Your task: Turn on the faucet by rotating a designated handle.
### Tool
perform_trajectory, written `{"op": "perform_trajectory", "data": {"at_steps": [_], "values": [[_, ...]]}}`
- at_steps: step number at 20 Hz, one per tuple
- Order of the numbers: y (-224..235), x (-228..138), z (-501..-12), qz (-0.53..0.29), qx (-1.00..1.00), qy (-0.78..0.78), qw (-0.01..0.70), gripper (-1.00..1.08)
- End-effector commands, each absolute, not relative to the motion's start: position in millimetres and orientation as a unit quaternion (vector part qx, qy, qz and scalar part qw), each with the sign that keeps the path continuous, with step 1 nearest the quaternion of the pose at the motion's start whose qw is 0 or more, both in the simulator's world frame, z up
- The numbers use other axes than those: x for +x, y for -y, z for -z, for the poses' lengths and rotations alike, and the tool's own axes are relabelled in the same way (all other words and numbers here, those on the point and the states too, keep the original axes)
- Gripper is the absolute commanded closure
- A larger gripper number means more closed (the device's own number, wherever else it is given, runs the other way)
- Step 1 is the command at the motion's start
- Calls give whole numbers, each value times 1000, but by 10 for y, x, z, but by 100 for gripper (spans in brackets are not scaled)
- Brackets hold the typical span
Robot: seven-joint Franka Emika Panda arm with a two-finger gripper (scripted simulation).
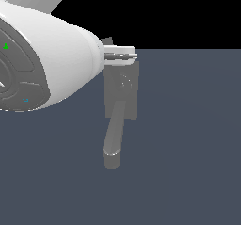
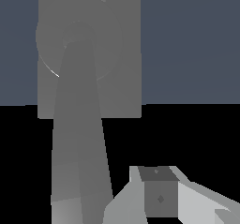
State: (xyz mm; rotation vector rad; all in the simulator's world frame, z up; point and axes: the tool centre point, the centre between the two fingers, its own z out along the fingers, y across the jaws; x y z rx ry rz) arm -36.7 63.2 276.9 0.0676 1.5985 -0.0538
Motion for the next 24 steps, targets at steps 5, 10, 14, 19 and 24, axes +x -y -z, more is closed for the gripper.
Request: {"op": "perform_trajectory", "data": {"at_steps": [5,10,14,19,24], "values": [[-320,-356,-2904,28,36,-711,702,108],[-136,-364,-2978,28,37,-708,704,108],[10,-371,-3037,27,37,-707,706,108],[58,-454,-2840,14,63,-703,708,108],[223,-449,-2834,18,56,-704,708,108]]}}
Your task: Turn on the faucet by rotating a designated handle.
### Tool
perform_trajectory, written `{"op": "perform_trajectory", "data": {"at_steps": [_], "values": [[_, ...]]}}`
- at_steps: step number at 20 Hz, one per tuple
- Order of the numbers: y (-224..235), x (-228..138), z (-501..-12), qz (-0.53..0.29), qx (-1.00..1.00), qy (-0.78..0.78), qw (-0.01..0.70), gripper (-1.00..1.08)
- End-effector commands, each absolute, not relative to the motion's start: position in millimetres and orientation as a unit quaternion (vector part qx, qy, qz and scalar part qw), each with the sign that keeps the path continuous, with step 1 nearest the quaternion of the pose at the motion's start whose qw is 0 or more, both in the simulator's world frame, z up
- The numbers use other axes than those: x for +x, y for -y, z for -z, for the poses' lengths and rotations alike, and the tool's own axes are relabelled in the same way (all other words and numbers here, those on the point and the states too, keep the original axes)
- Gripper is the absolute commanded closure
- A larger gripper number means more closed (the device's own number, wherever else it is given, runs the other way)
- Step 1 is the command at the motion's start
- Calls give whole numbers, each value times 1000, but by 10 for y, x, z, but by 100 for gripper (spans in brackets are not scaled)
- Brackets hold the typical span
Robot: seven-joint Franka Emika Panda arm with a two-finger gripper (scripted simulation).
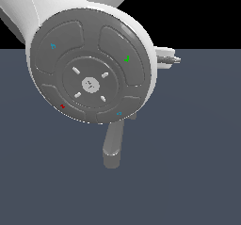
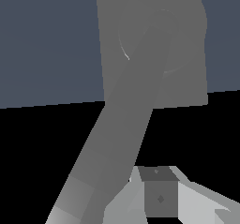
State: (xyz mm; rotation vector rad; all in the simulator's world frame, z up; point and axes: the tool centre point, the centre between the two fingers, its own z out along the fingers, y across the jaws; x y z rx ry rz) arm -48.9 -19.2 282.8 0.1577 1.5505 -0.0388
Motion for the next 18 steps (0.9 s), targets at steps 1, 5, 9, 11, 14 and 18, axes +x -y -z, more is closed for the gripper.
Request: {"op": "perform_trajectory", "data": {"at_steps": [1,5,9,11,14,18], "values": [[255,-448,-2833,18,55,-704,708,108],[384,-444,-2831,21,49,-705,707,108],[512,-439,-2830,24,44,-705,707,108],[575,-436,-2830,25,41,-706,707,108],[670,-431,-2832,27,37,-706,707,108],[735,-457,-2928,20,68,-676,733,108]]}}
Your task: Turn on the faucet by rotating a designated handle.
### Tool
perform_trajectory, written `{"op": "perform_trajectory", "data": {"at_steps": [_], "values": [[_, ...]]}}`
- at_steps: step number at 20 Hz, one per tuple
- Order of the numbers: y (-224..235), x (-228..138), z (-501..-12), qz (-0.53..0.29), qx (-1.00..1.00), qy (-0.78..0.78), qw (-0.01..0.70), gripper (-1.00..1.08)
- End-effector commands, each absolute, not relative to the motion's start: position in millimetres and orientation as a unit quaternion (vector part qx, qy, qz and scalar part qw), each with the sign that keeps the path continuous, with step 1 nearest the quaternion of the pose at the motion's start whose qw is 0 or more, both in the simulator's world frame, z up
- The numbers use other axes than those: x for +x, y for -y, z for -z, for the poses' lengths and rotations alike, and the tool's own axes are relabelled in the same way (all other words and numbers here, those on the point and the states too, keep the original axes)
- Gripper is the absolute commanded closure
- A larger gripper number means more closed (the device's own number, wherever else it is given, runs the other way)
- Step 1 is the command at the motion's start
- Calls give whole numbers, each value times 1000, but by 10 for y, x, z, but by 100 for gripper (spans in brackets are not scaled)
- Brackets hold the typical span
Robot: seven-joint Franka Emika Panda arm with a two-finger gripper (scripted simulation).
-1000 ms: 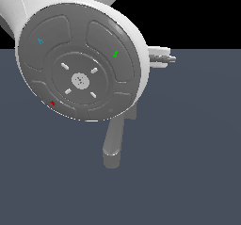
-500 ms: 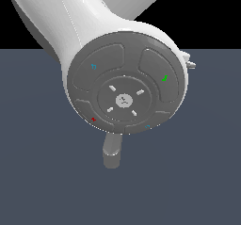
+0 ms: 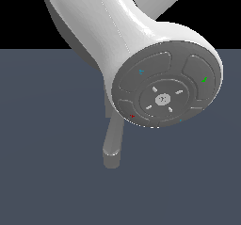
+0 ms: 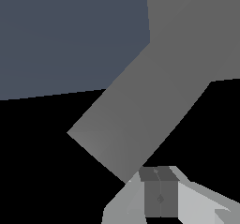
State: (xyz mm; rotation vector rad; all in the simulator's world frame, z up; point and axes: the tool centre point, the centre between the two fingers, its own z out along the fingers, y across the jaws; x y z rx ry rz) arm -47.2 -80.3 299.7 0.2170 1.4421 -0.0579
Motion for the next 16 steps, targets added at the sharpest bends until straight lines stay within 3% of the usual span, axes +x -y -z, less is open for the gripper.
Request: {"op": "perform_trajectory", "data": {"at_steps": [1,16], "values": [[754,-457,-2899,21,67,-678,732,108],[1041,-467,-2472,26,44,-699,713,108]]}}
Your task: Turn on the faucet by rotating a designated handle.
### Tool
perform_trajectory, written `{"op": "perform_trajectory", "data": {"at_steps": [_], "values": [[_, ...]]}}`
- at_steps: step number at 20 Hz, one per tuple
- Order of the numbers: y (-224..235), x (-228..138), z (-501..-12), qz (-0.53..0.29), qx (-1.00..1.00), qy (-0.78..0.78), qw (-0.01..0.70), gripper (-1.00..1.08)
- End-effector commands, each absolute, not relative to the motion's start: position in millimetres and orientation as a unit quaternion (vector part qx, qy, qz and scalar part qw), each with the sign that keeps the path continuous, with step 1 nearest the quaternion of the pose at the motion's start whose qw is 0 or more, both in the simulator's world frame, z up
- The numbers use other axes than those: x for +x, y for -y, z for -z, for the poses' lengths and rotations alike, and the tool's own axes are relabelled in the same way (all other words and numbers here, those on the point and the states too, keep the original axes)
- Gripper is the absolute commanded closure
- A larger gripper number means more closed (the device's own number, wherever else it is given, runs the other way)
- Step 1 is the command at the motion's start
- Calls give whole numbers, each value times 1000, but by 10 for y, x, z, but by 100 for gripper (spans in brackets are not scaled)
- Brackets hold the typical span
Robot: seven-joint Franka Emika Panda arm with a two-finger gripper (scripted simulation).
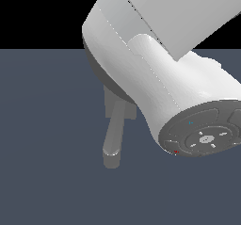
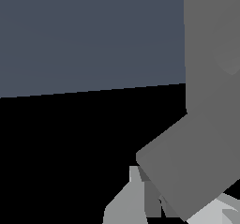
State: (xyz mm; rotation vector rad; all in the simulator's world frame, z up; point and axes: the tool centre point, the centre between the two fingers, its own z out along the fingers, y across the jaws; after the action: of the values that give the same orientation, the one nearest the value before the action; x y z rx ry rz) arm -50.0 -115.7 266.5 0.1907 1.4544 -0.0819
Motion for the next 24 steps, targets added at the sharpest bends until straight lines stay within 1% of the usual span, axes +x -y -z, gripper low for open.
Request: {"op": "perform_trajectory", "data": {"at_steps": [1,5,7,24], "values": [[1060,-468,-2445,26,43,-701,712,108],[1140,-472,-2335,27,37,-706,707,108],[1130,-493,-2356,28,39,-705,707,108],[1266,-490,-1836,28,37,-706,707,108]]}}
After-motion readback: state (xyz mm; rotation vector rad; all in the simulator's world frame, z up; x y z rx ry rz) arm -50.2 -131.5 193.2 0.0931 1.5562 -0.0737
